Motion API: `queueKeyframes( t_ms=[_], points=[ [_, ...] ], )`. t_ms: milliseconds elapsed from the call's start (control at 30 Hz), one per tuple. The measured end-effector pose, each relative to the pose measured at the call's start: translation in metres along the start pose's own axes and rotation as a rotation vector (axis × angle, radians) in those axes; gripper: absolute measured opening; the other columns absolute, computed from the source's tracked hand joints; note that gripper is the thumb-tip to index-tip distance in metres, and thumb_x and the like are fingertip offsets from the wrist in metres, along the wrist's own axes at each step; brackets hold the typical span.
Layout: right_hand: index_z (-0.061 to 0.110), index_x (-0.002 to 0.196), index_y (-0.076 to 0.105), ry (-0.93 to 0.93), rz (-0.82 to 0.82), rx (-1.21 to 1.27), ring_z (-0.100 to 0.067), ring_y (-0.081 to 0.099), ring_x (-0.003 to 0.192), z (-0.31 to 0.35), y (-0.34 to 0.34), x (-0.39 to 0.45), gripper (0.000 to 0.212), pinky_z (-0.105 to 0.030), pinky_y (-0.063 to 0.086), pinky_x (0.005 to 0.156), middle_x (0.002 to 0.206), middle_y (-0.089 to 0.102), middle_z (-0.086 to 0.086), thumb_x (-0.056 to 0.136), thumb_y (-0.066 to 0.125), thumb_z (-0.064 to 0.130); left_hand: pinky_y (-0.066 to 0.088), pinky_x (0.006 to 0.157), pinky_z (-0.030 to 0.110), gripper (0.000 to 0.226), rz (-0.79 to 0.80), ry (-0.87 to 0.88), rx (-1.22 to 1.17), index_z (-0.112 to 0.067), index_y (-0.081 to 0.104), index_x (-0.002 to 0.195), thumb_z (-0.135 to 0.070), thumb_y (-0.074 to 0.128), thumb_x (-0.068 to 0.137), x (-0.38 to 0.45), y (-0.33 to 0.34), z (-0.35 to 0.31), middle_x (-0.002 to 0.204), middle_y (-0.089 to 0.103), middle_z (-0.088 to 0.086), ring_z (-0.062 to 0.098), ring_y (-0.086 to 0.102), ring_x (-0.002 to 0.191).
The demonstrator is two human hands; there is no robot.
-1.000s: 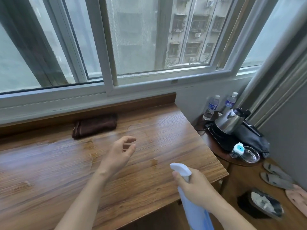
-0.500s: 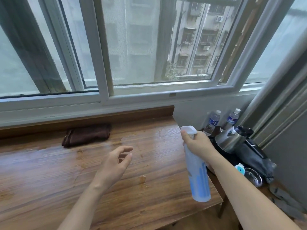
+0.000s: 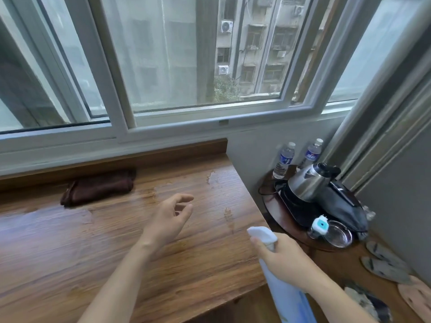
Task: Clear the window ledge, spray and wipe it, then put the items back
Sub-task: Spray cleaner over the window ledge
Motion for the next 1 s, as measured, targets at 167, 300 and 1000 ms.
queueKeyframes(
  t_ms=[167,300,1000],
  points=[
    [0.027,0.094,0.075,-0.049,0.023,0.13,-0.007,0.068,0.079,-0.002,0.01,-0.007,0.034,-0.033,0.056,0.081,0.081,0.073,0.005,0.099,0.058,0.056,0.057,0.096,0.035,0.02,0.032,0.007,0.004,-0.041,0.065,0.12,-0.033,0.063,0.102,-0.001,0.009,-0.008,0.115,0.068,-0.023,-0.002,0.064,0.107],
    [0.023,0.096,0.073,-0.171,0.022,0.186,-0.007,0.059,0.072,0.022,0.015,0.004,0.034,-0.041,0.054,0.077,0.073,0.063,0.002,0.1,0.058,0.053,0.056,0.098,0.035,0.02,0.019,-0.001,-0.001,-0.039,0.065,0.121,-0.033,0.062,0.102,-0.005,0.003,-0.011,0.117,0.067,-0.022,-0.001,0.064,0.108],
    [0.012,0.09,0.063,-0.429,-0.085,0.284,-0.018,0.062,0.067,0.113,0.009,0.049,0.048,-0.04,0.05,0.065,0.072,0.059,-0.005,0.097,0.06,0.06,0.057,0.096,0.031,0.021,-0.111,-0.044,0.066,-0.042,0.065,0.12,-0.04,0.065,0.099,-0.03,-0.028,-0.016,0.115,0.067,-0.029,-0.011,0.062,0.106]
  ],
)
Point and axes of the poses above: each hand's wrist, its own x-axis towards the middle knuckle, its own y-axis out of the palm, z = x × y, the point moved 3 cm from there along x, towards the middle knuckle
